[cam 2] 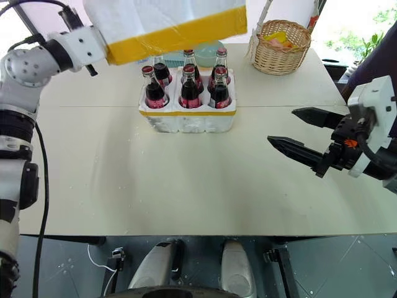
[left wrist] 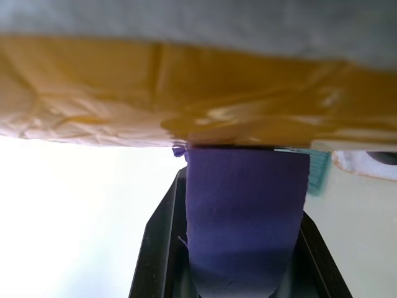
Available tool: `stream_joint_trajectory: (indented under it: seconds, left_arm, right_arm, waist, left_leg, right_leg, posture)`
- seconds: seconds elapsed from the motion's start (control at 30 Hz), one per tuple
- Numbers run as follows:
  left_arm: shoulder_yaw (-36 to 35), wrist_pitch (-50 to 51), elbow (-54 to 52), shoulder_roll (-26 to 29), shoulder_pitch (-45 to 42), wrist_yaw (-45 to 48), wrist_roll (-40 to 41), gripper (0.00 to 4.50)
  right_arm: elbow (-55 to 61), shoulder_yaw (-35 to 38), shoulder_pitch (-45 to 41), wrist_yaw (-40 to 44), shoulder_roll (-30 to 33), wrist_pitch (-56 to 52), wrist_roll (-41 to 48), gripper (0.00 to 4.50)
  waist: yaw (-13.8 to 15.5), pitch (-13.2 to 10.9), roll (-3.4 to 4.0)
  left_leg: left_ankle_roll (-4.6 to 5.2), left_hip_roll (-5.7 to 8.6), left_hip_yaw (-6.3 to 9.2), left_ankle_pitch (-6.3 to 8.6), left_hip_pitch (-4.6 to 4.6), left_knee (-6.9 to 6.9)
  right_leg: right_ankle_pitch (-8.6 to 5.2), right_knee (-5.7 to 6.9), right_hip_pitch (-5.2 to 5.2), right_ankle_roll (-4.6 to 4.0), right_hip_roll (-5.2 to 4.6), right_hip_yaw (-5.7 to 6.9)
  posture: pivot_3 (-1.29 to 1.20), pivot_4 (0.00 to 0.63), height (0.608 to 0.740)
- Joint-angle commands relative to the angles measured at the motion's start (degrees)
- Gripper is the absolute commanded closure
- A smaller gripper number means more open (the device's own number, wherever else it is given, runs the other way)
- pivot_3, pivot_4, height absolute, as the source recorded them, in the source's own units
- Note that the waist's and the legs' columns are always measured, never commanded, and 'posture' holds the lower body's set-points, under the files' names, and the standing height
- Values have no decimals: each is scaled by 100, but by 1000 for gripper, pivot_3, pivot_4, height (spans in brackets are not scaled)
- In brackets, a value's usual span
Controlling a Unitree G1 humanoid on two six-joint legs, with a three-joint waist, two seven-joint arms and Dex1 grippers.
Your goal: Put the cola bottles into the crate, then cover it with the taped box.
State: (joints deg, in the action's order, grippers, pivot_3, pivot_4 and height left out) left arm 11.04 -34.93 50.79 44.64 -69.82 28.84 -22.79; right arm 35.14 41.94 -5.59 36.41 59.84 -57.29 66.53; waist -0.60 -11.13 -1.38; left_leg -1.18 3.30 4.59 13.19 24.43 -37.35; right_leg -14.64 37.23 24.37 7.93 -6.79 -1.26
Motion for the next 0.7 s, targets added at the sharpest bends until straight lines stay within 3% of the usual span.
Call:
stream_joint_trajectory:
  seconds: [0.03, 0.3, 0.7]
  left_arm:
    - [315, -248, 78, 156, -22, -698, -680, 4113]
    - [798, -315, 248, 191, -106, -1801, -1609, 4113]
    - [1034, -9, 260, -185, -42, -2202, -1820, 4113]
  right_arm:
    - [162, 258, 24, -107, 33, 85, 182, 0]
    - [206, 222, 83, -250, 36, 159, 319, 0]
    - [236, 24, 49, -513, -43, 271, 418, 0]
  waist:
    - [3, 1, -1]
    - [19, 4, -3]
    - [2, 3, -3]
  left_leg:
    - [0, 0, 0, 0, 0, 0]
    - [0, 2, 1, 0, -3, -5]
    - [0, 4, 2, 0, -1, -5]
  right_leg:
    - [0, 0, 0, 0, 0, 0]
    - [1, 0, -8, 1, 0, 1]
    - [1, 0, -8, 2, 1, 1]
  posture:
    - [0, 150, 734]
    - [0, 150, 734]
    - [0, 150, 734]
